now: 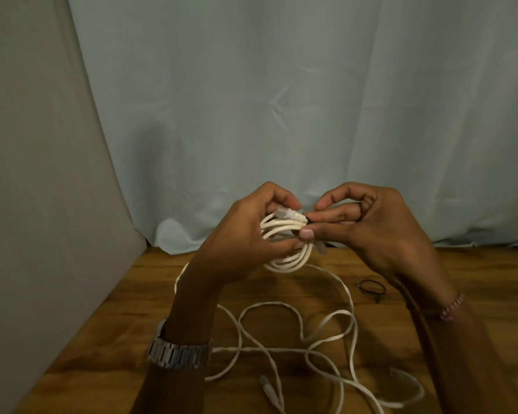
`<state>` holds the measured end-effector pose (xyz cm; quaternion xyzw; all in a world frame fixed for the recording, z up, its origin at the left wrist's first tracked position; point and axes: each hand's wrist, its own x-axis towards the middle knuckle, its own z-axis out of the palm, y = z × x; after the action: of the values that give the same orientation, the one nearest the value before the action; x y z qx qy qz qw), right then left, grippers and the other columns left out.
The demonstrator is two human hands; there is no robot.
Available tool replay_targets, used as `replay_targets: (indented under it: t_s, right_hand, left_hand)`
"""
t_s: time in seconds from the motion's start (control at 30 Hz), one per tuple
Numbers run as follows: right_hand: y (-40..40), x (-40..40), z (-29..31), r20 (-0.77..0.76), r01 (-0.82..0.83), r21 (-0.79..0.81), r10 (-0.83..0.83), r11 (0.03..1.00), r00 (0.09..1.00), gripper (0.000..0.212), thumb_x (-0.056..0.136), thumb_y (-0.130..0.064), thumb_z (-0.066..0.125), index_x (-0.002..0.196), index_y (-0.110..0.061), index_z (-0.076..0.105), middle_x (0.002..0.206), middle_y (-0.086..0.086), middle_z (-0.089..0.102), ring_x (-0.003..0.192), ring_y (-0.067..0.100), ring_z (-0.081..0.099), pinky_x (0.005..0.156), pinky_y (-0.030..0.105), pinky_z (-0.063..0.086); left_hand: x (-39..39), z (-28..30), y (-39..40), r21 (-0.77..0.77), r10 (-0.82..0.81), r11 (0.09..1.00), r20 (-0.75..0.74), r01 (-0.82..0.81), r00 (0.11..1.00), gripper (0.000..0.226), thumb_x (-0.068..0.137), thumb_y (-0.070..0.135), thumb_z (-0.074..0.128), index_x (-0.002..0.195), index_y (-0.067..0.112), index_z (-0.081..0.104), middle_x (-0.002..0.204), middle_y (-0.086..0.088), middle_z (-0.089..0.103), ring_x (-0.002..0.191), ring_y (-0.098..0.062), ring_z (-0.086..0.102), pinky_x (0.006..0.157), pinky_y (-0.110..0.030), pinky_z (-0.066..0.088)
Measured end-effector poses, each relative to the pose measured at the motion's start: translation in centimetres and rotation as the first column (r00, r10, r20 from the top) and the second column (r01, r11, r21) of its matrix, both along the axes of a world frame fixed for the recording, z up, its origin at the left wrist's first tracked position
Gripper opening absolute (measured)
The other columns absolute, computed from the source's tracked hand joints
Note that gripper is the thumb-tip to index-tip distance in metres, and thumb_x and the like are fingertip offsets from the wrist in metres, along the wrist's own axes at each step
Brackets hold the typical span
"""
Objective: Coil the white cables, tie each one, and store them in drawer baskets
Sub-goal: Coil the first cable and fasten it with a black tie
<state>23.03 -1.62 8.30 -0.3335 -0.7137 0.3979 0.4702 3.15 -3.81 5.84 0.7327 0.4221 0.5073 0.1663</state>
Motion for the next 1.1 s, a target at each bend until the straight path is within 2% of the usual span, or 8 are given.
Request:
replay_targets:
  t_s: [0.07,0.13,0.3,0.4,0.6,0.73,0.87,1.1]
  right_hand:
    - [-0.1,0.1,0.1,0.008,-0.003,0.000,0.003,1.000,1.000,0.035,0.066,-0.009,0.089,0.096,-0.008,0.071,0.080,0.001,0.079,0.076,0.014,0.078,0.066,0.020,0.060]
    - [-0.2,0.2,0.1,0.029,-0.017,0.010,0.016,1.000,0.999,0.033,0.069,-0.012,0.087,0.098,-0.010,0.071,0.083,0.002,0.080,0.080,0.016,0.078,0.074,0.027,0.062]
    - [0.1,0.4,-0.2,0.032,0.019,0.036,-0.020,0.999,0.999,0.013,0.084,-0.015,0.078,0.096,-0.014,0.074,0.078,0.004,0.079,0.079,0.017,0.077,0.085,0.037,0.062]
    - [0.3,0.1,-0.5,0.061,0.084,0.116,-0.091,0.990,0.994,0.007,0.088,-0.017,0.076,0.094,-0.017,0.075,0.075,0.000,0.078,0.075,0.015,0.077,0.085,0.043,0.061]
    - [0.2,0.2,-0.4,0.102,0.040,0.213,-0.062,0.976,0.993,0.014,0.088,-0.021,0.074,0.102,-0.019,0.076,0.082,-0.006,0.079,0.078,0.009,0.076,0.079,0.030,0.063]
    - [0.2,0.2,-0.4,0.111,-0.003,0.222,-0.022,0.975,0.994,0.016,0.082,-0.023,0.079,0.098,-0.020,0.078,0.084,-0.008,0.079,0.079,0.007,0.076,0.077,0.024,0.062]
    - [0.8,0.4,-0.6,0.109,0.013,0.207,-0.037,0.978,0.993,0.008,0.086,-0.024,0.076,0.092,-0.021,0.080,0.083,-0.007,0.079,0.081,0.010,0.075,0.083,0.036,0.062]
    - [1.5,-0.6,-1.6,0.133,0.150,0.277,-0.193,0.949,0.972,0.009,0.098,-0.025,0.063,0.093,-0.023,0.071,0.082,-0.005,0.073,0.077,0.016,0.071,0.076,0.048,0.061]
  left_hand:
    - [0.1,-0.1,0.0,0.011,-0.004,1.000,0.001,0.004,1.000,0.039,0.074,0.015,0.085,0.106,0.020,0.063,0.089,0.002,0.073,0.079,-0.015,0.071,0.072,-0.039,0.060]
    - [0.2,-0.1,-0.1,0.013,-0.024,1.000,0.021,0.023,0.999,0.033,0.078,0.016,0.084,0.106,0.017,0.066,0.089,0.002,0.073,0.078,-0.012,0.069,0.069,-0.030,0.057]
    - [0.4,0.0,-0.1,0.034,-0.029,0.999,0.040,0.027,0.999,0.018,0.087,0.018,0.074,0.104,0.016,0.067,0.089,-0.002,0.074,0.079,-0.017,0.072,0.072,-0.042,0.060]
    - [0.5,0.0,-0.1,0.055,0.007,0.998,0.008,-0.007,1.000,0.018,0.087,0.021,0.073,0.104,0.016,0.068,0.088,0.001,0.073,0.078,-0.015,0.071,0.069,-0.036,0.060]
    - [0.5,0.1,-0.2,0.077,0.036,0.996,0.008,-0.037,0.999,0.018,0.089,0.012,0.074,0.106,0.012,0.067,0.090,0.002,0.074,0.080,-0.014,0.072,0.072,-0.030,0.060]
    - [0.3,0.0,-0.2,0.077,0.055,0.996,-0.020,-0.053,0.998,0.020,0.088,0.019,0.074,0.105,0.015,0.066,0.089,0.003,0.073,0.081,-0.016,0.072,0.072,-0.039,0.060]
    - [0.6,0.0,-0.2,0.071,0.058,0.996,-0.032,-0.056,0.998,0.021,0.085,0.025,0.072,0.103,0.017,0.065,0.086,0.004,0.072,0.078,-0.015,0.071,0.070,-0.039,0.059]
    - [1.2,0.0,0.0,0.098,0.047,0.994,-0.025,-0.044,0.999,0.019,0.083,0.021,0.072,0.099,0.016,0.065,0.086,0.004,0.071,0.078,-0.017,0.071,0.069,-0.039,0.059]
